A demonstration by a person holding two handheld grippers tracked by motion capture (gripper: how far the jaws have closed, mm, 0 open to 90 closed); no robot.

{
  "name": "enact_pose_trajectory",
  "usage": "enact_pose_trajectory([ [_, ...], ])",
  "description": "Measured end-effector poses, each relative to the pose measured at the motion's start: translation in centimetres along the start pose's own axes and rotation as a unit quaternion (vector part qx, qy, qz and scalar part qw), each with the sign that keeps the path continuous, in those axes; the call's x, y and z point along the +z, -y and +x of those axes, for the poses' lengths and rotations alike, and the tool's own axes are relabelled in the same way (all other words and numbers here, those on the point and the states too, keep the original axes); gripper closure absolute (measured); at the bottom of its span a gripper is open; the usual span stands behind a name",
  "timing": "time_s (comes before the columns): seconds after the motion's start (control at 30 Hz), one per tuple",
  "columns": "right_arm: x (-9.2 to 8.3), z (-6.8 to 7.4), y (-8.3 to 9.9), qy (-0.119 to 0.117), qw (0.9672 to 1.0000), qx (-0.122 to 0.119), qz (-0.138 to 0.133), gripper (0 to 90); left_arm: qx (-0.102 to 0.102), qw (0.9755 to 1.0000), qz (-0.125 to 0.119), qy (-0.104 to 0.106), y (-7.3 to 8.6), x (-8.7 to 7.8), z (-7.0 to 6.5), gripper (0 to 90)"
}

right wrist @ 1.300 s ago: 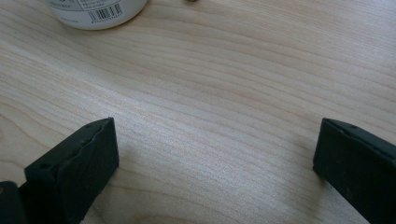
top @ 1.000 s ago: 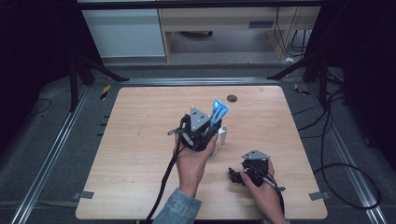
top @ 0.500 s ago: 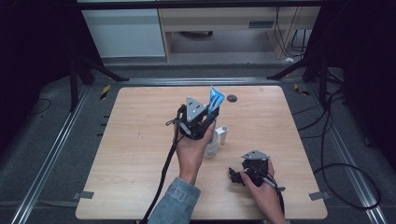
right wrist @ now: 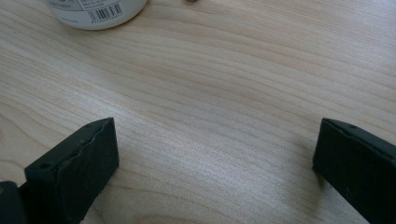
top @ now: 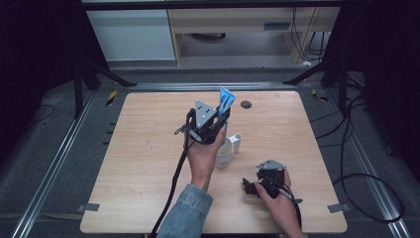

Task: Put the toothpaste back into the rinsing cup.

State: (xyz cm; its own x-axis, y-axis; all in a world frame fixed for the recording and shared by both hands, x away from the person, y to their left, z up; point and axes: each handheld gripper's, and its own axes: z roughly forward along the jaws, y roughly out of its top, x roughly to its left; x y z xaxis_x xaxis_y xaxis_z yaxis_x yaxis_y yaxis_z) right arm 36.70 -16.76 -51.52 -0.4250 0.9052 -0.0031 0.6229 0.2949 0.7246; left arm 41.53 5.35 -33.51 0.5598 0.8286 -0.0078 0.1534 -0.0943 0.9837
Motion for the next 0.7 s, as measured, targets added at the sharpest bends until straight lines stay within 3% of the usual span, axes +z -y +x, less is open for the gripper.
enact_pose_trajectory([
  [0.2, 0.0, 0.02, 0.0, 0.0, 1.0, 0.001, 0.0, 0.5, 0.009, 1.0, 0.004, -0.002, 0.36, 0.56, 0.18, 72.2],
  [0.7, -0.01, 0.0, 0.0, 0.0, 1.0, 0.0, 0.0, 0.5, 0.006, 1.0, 0.001, -0.003, 0.96, 0.83, 0.81, 72.2],
])
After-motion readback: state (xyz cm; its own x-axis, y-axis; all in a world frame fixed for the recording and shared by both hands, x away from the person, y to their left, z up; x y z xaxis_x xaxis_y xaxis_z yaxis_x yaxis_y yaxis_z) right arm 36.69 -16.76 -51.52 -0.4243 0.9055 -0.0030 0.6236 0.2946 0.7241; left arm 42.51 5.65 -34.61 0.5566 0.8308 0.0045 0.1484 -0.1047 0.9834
